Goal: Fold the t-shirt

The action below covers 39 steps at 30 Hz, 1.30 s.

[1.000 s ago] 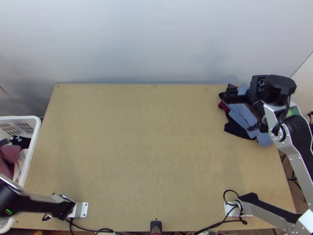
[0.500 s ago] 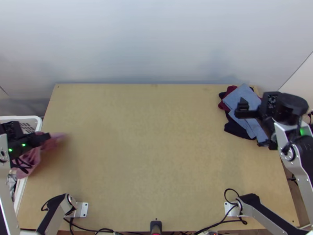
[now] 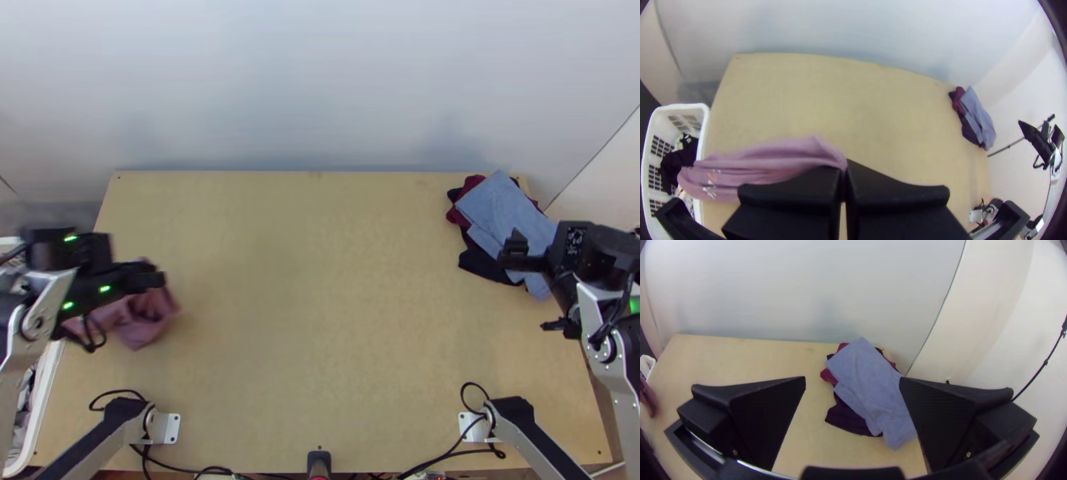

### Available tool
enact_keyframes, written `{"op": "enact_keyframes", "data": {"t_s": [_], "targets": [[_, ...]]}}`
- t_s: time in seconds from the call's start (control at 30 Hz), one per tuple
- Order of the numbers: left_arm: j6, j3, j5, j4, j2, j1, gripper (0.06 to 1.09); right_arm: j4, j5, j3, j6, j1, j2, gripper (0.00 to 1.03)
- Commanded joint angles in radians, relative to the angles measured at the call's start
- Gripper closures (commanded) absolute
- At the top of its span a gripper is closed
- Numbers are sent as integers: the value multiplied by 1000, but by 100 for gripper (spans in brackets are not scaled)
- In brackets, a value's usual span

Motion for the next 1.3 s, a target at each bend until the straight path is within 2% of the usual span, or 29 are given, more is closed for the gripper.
{"op": "enact_keyframes", "data": {"t_s": [0.0, 0.1, 0.43, 0.67, 0.83, 0.87, 0.9, 0.93, 1.0, 1.27], "targets": [[-26, 104, -49, 50, 170, -344, 104, -39, 1, -62, 4, -19, -77, 5], [-26, 155, -87, 102, 271, -484, 104, -85, 1, -60, 5, -37, -117, 5], [-17, 497, -90, 229, 755, -798, 104, -224, 1, -92, -62, -204, -274, 5], [-20, 951, -78, 228, 1117, -875, 104, -287, -1, -146, -54, -316, -380, 5], [-25, 996, -69, 258, 1172, -961, 69, -301, 1, -163, -50, -352, -389, 5], [-22, 994, -67, 257, 1175, -976, 52, -301, 1, -169, -50, -352, -389, 5], [-19, 994, -63, 257, 1178, -985, 20, -299, -1, -177, -48, -352, -389, 5], [0, 994, -37, 251, 1178, -987, 10, -290, -1, -186, -47, -352, -389, 5], [23, 994, 49, 225, 1178, -981, 10, -273, -3, -203, -45, -352, -384, 5], [81, 962, 51, 76, 1106, -821, 10, -201, -18, -223, -51, -324, -294, 5]]}}
